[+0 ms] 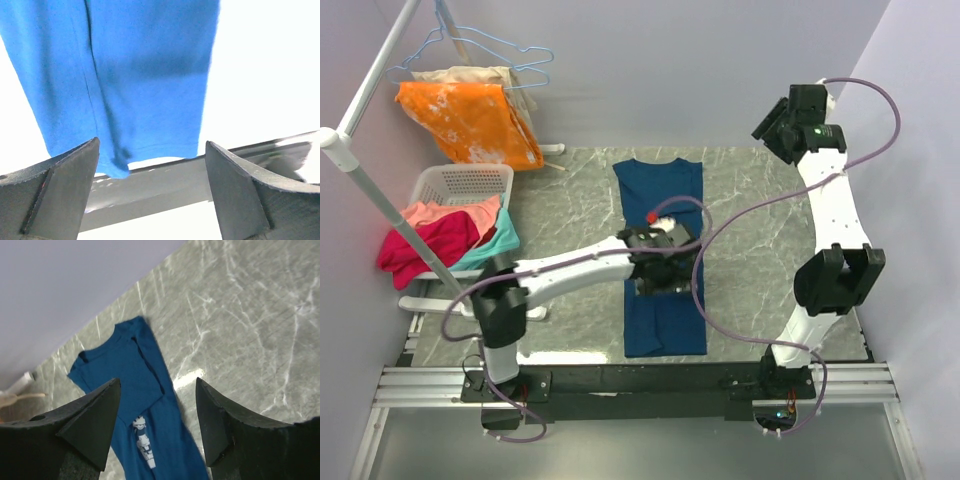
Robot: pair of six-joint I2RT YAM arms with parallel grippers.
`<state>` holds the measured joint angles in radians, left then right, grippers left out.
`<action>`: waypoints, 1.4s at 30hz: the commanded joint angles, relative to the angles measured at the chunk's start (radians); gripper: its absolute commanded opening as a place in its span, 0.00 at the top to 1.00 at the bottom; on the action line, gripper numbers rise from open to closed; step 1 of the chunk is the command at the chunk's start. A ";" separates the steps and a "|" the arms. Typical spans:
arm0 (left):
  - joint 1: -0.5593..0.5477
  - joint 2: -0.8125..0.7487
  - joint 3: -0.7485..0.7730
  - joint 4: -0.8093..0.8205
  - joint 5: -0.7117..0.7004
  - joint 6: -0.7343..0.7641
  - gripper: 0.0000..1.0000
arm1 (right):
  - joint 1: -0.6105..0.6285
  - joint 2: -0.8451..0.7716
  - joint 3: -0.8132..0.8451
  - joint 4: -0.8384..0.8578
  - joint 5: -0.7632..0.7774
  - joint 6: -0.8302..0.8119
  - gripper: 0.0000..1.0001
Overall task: Fold and stack the t-shirts
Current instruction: Fold the tshirt
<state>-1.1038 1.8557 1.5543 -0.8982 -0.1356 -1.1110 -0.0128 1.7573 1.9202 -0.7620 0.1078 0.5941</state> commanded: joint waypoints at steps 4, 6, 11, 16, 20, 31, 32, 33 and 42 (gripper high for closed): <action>0.122 -0.139 -0.029 -0.080 -0.168 -0.110 0.07 | 0.063 0.057 0.071 -0.053 -0.039 -0.056 0.31; 0.202 -0.139 -0.077 -0.039 -0.132 -0.082 0.08 | 0.082 0.071 0.054 -0.057 -0.057 -0.062 0.31; 0.388 -0.064 -0.172 0.137 -0.021 0.040 0.09 | 0.115 0.039 -0.078 -0.014 -0.097 -0.059 0.31; 0.469 0.133 0.068 0.151 0.016 0.122 0.12 | 0.183 -0.044 -0.252 0.009 -0.099 -0.025 0.32; 0.495 0.259 0.314 0.063 0.001 0.181 0.12 | 0.263 -0.134 -0.438 0.044 -0.063 0.012 0.34; 0.559 0.407 0.483 0.114 0.096 0.215 0.13 | 0.418 -0.252 -0.713 0.111 0.016 0.081 0.48; 0.561 0.415 0.484 0.123 0.106 0.232 0.14 | 0.441 -0.252 -0.730 0.113 0.027 0.084 0.48; 0.559 0.419 0.477 0.143 0.128 0.235 0.14 | 0.476 -0.248 -0.760 0.112 0.042 0.095 0.48; 0.559 0.421 0.411 0.166 0.143 0.284 0.14 | 0.605 -0.263 -0.937 0.138 0.004 0.174 0.48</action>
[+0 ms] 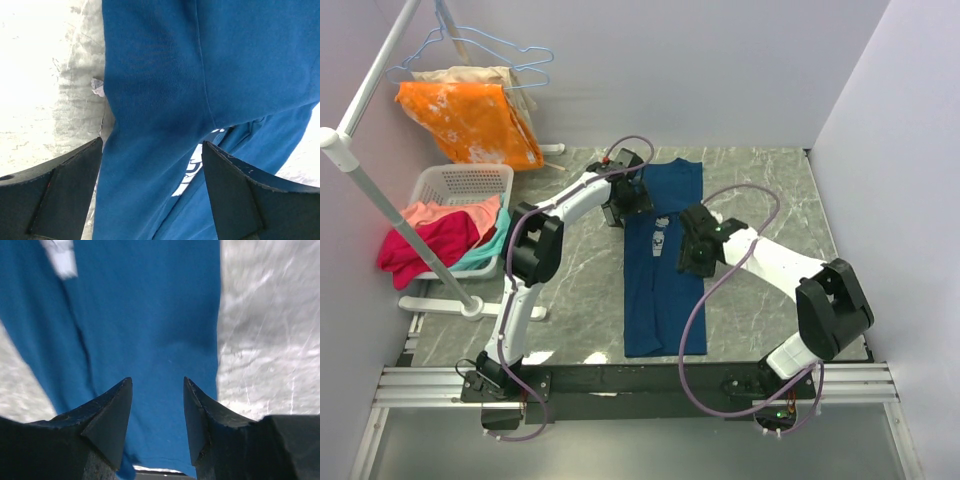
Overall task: Fold and stack the t-shirts
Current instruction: Fold the tshirt
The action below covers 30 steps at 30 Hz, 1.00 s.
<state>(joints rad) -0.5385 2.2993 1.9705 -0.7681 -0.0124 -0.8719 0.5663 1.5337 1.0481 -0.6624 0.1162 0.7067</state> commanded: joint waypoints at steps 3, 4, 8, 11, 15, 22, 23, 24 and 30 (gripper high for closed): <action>-0.005 -0.002 0.011 0.039 0.023 0.054 0.14 | 0.056 -0.037 -0.123 0.050 -0.030 0.085 0.48; -0.003 0.005 0.014 0.042 0.026 0.057 0.14 | 0.073 -0.034 -0.135 0.052 -0.038 0.091 0.48; -0.002 0.040 0.044 0.046 0.028 0.070 0.13 | 0.115 -0.029 -0.183 0.055 -0.050 0.112 0.48; 0.002 0.075 0.070 0.035 0.023 0.080 0.13 | 0.136 -0.027 -0.200 0.030 -0.036 0.146 0.48; 0.008 0.138 0.138 -0.034 -0.036 0.082 0.13 | 0.139 -0.012 -0.218 -0.026 -0.004 0.188 0.50; 0.052 0.164 0.146 -0.080 -0.092 0.080 0.13 | 0.138 -0.007 -0.220 -0.138 0.071 0.266 0.56; 0.055 0.167 0.152 -0.083 -0.092 0.083 0.13 | 0.138 -0.007 -0.221 -0.144 0.069 0.269 0.56; 0.060 0.172 0.157 -0.085 -0.092 0.086 0.13 | 0.136 -0.004 -0.224 -0.158 0.068 0.270 0.59; 0.075 0.198 0.205 -0.100 -0.101 0.109 0.13 | 0.136 0.013 -0.258 -0.193 0.085 0.293 0.65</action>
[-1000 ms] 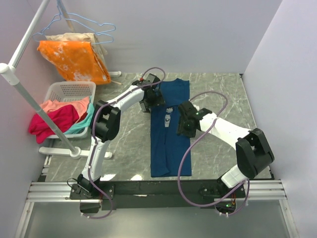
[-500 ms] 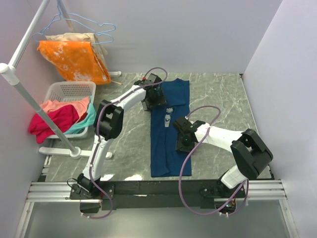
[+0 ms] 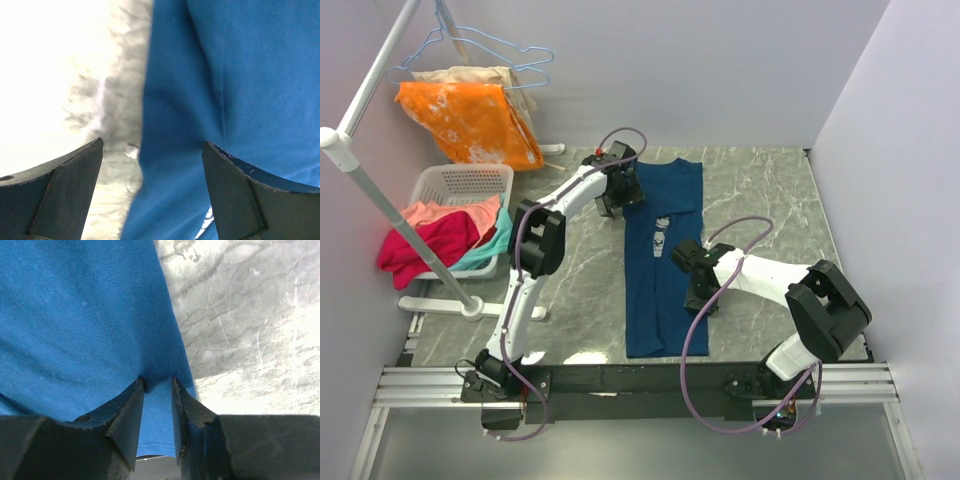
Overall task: Fold and stack the t-shirts
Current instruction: Fold the tshirt
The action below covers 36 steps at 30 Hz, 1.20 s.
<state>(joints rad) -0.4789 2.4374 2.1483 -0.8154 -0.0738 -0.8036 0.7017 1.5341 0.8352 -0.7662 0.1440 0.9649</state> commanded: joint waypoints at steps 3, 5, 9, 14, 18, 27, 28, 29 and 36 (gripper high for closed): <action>0.019 0.074 0.048 -0.065 -0.038 0.056 0.12 | 0.001 0.003 -0.064 -0.100 0.065 0.060 0.67; 0.020 0.092 0.068 -0.085 -0.040 0.060 0.12 | 0.004 -0.006 -0.079 -0.107 0.068 0.081 0.68; 0.020 0.118 0.087 -0.103 -0.049 0.076 0.12 | 0.007 -0.026 -0.108 -0.120 0.071 0.113 0.70; 0.025 0.169 0.142 -0.154 -0.098 0.081 0.12 | 0.016 -0.066 -0.134 -0.134 0.077 0.143 0.70; 0.034 0.199 0.174 -0.189 -0.199 0.069 0.14 | 0.025 -0.077 -0.107 -0.148 0.089 0.143 0.70; 0.036 0.272 0.213 -0.176 -0.336 0.116 0.15 | 0.051 -0.028 0.011 -0.151 0.097 0.095 0.70; 0.037 0.278 0.222 -0.166 -0.339 0.125 0.14 | 0.058 -0.016 0.027 -0.148 0.097 0.087 0.70; 0.036 0.293 0.229 -0.153 -0.346 0.135 0.14 | 0.073 -0.009 0.034 -0.148 0.088 0.083 0.70; 0.052 0.347 0.340 -0.134 -0.439 0.172 0.17 | 0.116 0.012 0.070 -0.143 0.063 0.061 0.68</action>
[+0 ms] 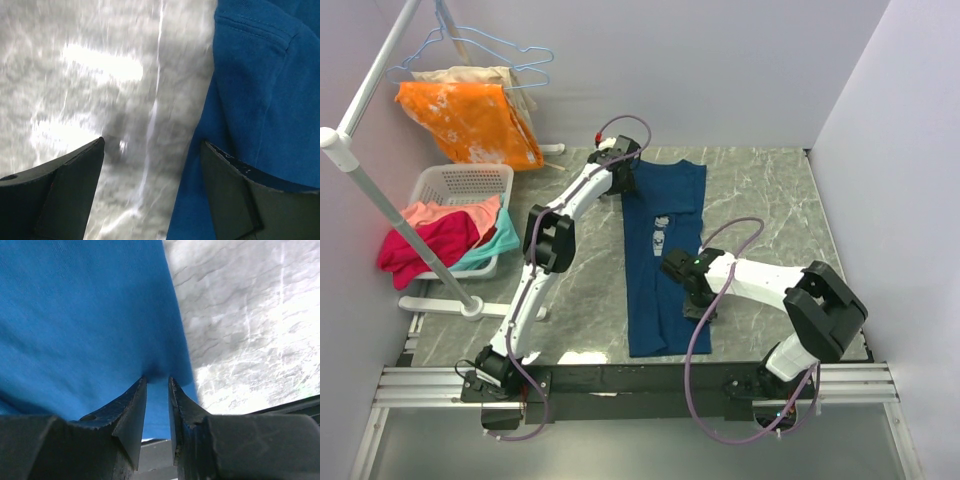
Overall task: Fold and stack the t-shirts
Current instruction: Fold the tshirt
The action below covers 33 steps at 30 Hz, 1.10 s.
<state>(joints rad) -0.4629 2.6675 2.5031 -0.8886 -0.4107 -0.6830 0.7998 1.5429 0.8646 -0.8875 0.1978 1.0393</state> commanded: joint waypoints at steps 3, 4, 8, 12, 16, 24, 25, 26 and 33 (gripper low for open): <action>0.056 0.108 -0.038 -0.046 -0.086 0.045 0.18 | 0.019 0.020 0.071 -0.034 0.009 -0.021 0.68; 0.059 0.108 -0.036 -0.049 -0.085 0.045 0.17 | 0.018 0.026 0.091 -0.040 0.014 -0.021 0.68; 0.070 0.068 -0.067 -0.018 -0.071 0.049 0.16 | 0.019 0.046 0.132 -0.057 0.031 -0.028 0.68; 0.086 -0.014 -0.112 0.085 -0.017 0.074 0.14 | 0.019 0.001 0.160 -0.068 0.063 -0.016 0.67; 0.105 -0.167 -0.157 0.212 0.062 0.086 0.12 | 0.019 -0.098 0.148 -0.056 0.121 0.010 0.56; 0.104 -0.405 -0.346 0.145 0.150 0.021 0.12 | 0.003 -0.202 0.105 -0.022 0.166 0.016 0.47; 0.104 -0.456 -0.392 0.116 0.182 0.001 0.14 | -0.001 -0.196 0.102 -0.019 0.163 0.011 0.47; 0.096 -0.487 -0.452 0.096 0.240 -0.031 0.15 | -0.001 -0.188 0.100 -0.007 0.160 0.004 0.47; -0.005 -0.955 -1.241 0.276 0.475 -0.133 0.20 | -0.059 -0.250 0.045 0.070 0.144 -0.022 0.48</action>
<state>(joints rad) -0.3988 1.9144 1.5673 -0.6849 -0.1356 -0.7284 0.7937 1.3544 0.9447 -0.8753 0.3130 1.0283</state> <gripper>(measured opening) 0.801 0.524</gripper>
